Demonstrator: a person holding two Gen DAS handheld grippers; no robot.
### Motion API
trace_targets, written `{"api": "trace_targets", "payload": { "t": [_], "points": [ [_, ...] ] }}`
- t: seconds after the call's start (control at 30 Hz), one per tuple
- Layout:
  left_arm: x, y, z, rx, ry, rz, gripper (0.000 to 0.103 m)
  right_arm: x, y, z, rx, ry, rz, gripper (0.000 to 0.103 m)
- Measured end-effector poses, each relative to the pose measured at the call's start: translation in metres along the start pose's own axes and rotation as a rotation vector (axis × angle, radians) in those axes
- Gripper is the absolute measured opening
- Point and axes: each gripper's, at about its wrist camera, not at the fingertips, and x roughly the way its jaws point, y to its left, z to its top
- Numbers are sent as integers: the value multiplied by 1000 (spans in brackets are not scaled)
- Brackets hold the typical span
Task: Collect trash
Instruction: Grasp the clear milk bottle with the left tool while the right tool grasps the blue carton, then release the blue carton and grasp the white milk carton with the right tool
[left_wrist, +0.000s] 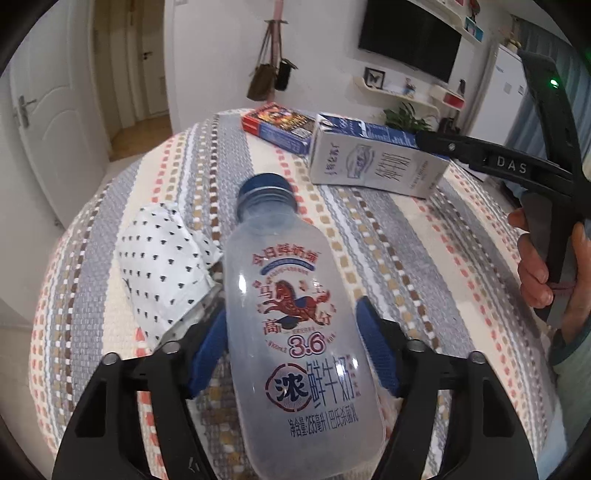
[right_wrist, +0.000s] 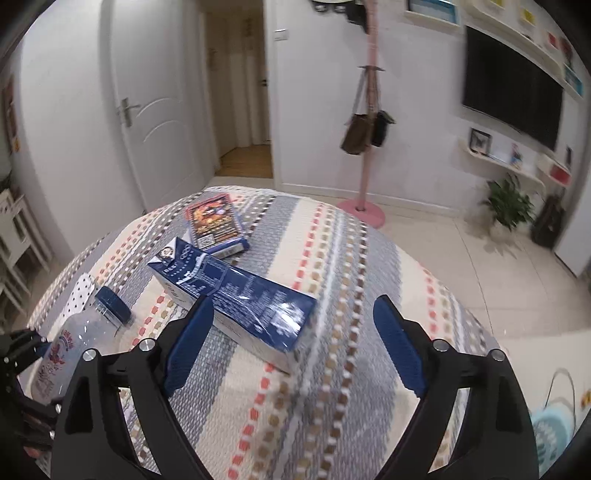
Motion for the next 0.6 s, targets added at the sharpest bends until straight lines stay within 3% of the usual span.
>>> {"api": "trace_targets", "payload": {
  "t": [0.17,0.3,0.37,0.4,0.43,0.53,0.6],
  "points": [
    [-4,6,0,-34,-19,-14,56,19,7,5,-44,38,88,85],
    [-5,5,0,-27,-28,-3,56,21,21,2,-101,55,104,84],
    [-7,5,-1,-31,-34,-4,56,19,28,-1,-123,64,79,73],
    [-9,6,-3,-36,-37,-7,56,18,30,-2,-130,72,77,58],
    [-11,7,-5,-45,-41,-10,56,17,33,-6,-132,85,86,52],
    [-14,12,-7,-71,-45,-26,55,8,39,-17,-95,114,136,41],
    [-15,13,-8,-78,-49,-37,55,-3,43,-26,-49,128,173,40]
  ]
}}
